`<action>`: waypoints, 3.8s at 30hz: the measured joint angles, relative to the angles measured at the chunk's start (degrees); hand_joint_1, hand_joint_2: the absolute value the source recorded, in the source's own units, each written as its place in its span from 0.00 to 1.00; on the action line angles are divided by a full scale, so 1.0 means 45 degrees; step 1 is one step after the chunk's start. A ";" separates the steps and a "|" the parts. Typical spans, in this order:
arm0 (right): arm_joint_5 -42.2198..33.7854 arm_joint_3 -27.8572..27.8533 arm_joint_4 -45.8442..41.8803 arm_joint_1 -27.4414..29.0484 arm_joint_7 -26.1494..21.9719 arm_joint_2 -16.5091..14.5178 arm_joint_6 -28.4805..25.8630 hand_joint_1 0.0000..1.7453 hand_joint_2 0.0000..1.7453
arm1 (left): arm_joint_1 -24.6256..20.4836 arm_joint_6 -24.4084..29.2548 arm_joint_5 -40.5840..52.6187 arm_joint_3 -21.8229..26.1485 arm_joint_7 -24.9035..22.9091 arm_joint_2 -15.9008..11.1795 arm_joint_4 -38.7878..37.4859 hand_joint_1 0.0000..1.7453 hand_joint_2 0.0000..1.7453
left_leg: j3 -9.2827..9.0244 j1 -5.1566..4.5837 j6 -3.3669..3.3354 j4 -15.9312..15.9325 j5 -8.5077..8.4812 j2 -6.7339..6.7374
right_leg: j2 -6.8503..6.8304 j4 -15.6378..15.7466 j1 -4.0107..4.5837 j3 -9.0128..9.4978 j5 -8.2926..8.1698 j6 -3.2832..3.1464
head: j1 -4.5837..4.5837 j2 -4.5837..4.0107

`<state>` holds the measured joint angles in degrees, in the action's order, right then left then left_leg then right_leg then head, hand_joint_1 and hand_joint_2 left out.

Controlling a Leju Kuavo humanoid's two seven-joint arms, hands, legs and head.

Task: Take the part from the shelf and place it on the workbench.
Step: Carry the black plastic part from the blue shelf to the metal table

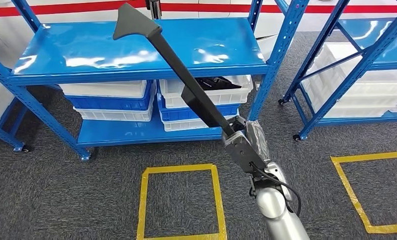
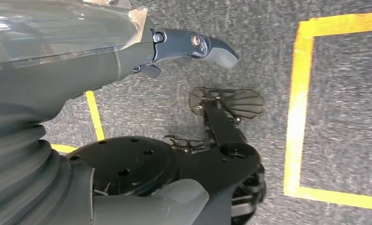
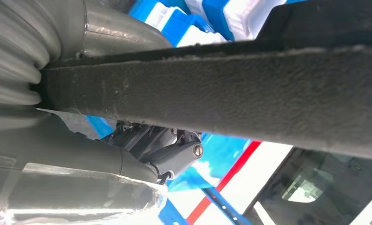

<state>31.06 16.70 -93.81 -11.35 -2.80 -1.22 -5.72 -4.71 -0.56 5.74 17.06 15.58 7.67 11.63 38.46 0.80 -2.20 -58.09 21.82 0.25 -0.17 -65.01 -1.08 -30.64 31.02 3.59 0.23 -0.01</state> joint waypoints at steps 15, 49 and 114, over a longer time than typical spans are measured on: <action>-0.0210 -0.0511 -0.0546 0.0643 -0.0255 0.0322 -0.0211 1.00 1.00 | 0.0082 -0.0087 0.0493 -0.0306 0.0092 0.0006 -0.0024 0.00 1.00 | -0.0788 0.0105 0.0554 -0.1943 0.1500 -0.0095 | -0.0035 0.1707 0.0094 -0.0418 -0.1116 -0.0835 | 0.0159 -0.0001; -0.1673 -0.0115 0.0555 -0.1688 -0.0534 0.0911 0.0372 1.00 1.00 | -0.0141 0.0192 -0.0100 0.0267 -0.0284 -0.0200 0.0005 0.00 1.00 | -0.1693 -0.0100 0.0140 -0.0166 0.1449 -0.0155 | -0.0063 0.1520 0.0204 -0.0538 -0.1183 -0.0679 | 0.0083 -0.0001; -0.3326 0.1456 0.1974 -0.5297 -0.0776 0.0273 0.0133 1.00 1.00 | -0.0319 0.1322 -0.0894 0.2047 0.0383 -0.0880 -0.0084 0.00 1.00 | -0.1445 0.0232 0.0408 -0.0135 0.1460 -0.0137 | -0.0019 0.1425 0.0044 -0.1411 -0.1677 -0.0183 | -0.0018 0.0000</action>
<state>16.10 23.26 -84.93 -35.19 -6.29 0.01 -5.13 -6.15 5.39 1.72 26.28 17.31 3.70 11.25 31.96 1.84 -0.36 -58.69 28.39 -0.36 -0.25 -58.60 -0.88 -37.00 23.47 2.77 0.15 -0.01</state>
